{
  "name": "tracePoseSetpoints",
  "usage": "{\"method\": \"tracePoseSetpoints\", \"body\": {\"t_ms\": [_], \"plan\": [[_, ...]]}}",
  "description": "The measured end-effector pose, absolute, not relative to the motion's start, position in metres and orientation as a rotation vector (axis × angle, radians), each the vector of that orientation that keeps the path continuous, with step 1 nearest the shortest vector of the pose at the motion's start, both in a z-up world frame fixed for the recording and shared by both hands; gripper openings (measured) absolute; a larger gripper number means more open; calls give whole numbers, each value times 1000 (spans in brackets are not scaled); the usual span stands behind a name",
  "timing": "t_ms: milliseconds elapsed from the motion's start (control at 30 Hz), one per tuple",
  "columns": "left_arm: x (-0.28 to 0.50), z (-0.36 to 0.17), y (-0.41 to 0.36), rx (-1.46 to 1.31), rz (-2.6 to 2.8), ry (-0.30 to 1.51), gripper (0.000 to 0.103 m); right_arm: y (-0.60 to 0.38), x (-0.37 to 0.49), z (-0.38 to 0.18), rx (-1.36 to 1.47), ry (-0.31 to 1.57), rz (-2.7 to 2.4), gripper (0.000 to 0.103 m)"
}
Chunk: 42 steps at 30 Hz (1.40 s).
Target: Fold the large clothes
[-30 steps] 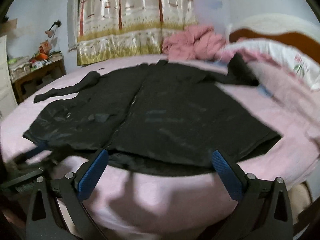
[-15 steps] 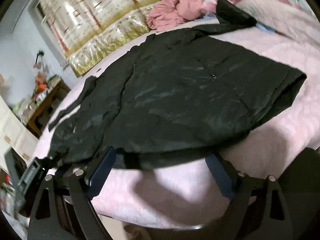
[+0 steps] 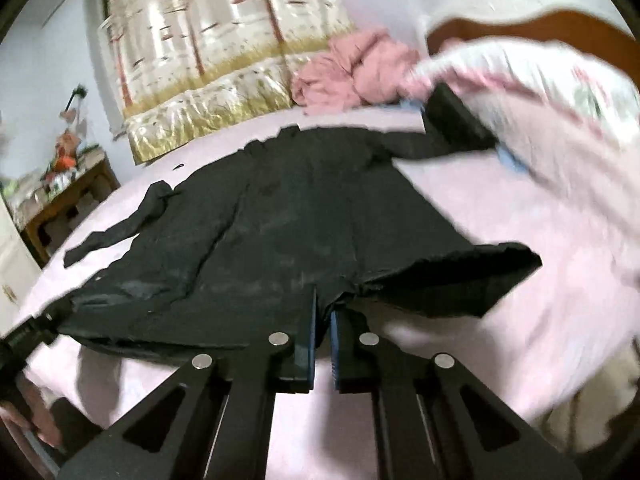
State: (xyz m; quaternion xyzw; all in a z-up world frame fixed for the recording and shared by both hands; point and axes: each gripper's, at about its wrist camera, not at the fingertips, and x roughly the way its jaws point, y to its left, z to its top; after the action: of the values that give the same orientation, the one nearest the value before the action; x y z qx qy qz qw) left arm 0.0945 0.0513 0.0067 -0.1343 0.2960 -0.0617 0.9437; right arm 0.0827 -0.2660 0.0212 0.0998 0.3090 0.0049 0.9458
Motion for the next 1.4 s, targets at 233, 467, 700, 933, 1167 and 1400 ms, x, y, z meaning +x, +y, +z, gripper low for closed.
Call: {"method": "tracePoseSetpoints", "body": {"t_ms": [233, 467, 700, 933, 1167, 1400], "plan": [[208, -9, 41, -175, -84, 763, 11, -257, 192, 8, 169, 697, 13, 5], [248, -55, 35, -125, -133, 798, 14, -256, 229, -24, 124, 735, 89, 22], [193, -17, 42, -93, -247, 503, 103, -284, 173, 8, 141, 482, -11, 101], [188, -13, 80, -108, -86, 486, 103, -320, 155, 11, 119, 476, -190, 102], [209, -42, 123, -254, -117, 676, 103, -344, 179, -18, 241, 695, -106, 96], [201, -33, 122, -234, -138, 589, 8, -340, 170, -9, 213, 580, -105, 1]]}}
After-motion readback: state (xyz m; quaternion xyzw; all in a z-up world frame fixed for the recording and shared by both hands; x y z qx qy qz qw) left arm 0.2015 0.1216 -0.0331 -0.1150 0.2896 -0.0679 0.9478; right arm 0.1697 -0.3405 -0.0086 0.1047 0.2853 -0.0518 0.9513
